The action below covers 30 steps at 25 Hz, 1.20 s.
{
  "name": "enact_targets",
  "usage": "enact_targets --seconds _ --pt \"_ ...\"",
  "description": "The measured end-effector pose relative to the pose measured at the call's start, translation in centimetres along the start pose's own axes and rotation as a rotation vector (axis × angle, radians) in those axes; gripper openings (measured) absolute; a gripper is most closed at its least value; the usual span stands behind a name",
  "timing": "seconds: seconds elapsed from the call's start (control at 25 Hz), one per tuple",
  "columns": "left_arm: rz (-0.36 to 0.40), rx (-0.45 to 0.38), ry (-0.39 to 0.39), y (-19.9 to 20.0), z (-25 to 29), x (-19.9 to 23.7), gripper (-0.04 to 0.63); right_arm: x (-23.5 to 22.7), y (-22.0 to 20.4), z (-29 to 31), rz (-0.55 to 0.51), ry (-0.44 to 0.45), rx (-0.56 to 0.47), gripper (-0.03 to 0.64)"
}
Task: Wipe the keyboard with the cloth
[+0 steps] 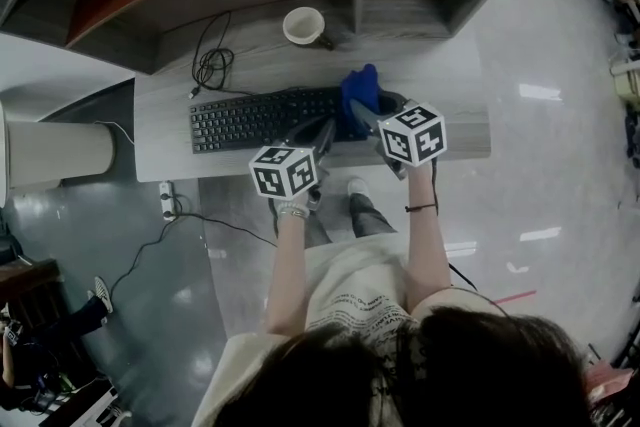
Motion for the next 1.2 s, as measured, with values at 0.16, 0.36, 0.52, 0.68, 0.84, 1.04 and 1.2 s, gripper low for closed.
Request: enact_targets --seconds 0.16,0.36,0.52,0.68,0.84,1.04,1.2 --pt "0.006 0.009 -0.025 0.0 -0.2 1.1 0.003 0.3 -0.3 1.0 0.014 -0.031 -0.002 0.058" --pt "0.012 0.024 -0.06 0.3 -0.4 1.9 0.003 0.9 -0.5 1.9 0.028 -0.067 0.006 0.058" --pt "0.017 0.032 -0.083 0.5 -0.4 2.4 0.003 1.2 -0.8 2.5 0.04 -0.081 0.01 0.058" --pt "0.017 0.035 -0.097 0.7 -0.6 2.7 0.003 1.6 -0.9 2.8 0.042 -0.1 0.014 0.058" --pt "0.024 0.046 -0.105 0.6 -0.9 3.3 0.003 1.9 -1.0 3.0 0.056 -0.114 -0.004 0.058" --pt "0.034 0.056 -0.115 0.5 -1.4 4.0 0.003 2.4 -1.2 3.2 0.071 -0.133 -0.028 0.058" --pt "0.046 0.068 -0.125 0.3 -1.8 4.4 0.003 2.9 -1.3 3.5 0.077 -0.143 -0.035 0.058"
Point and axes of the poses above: the fingertips, and each gripper's own axes: z forward along the fingers, x to its left, y out of its top, the point moved 3 cm from there along -z, backward along the fingers, and after that the axes turned 15 degrees about y, right-handed, at the moved point
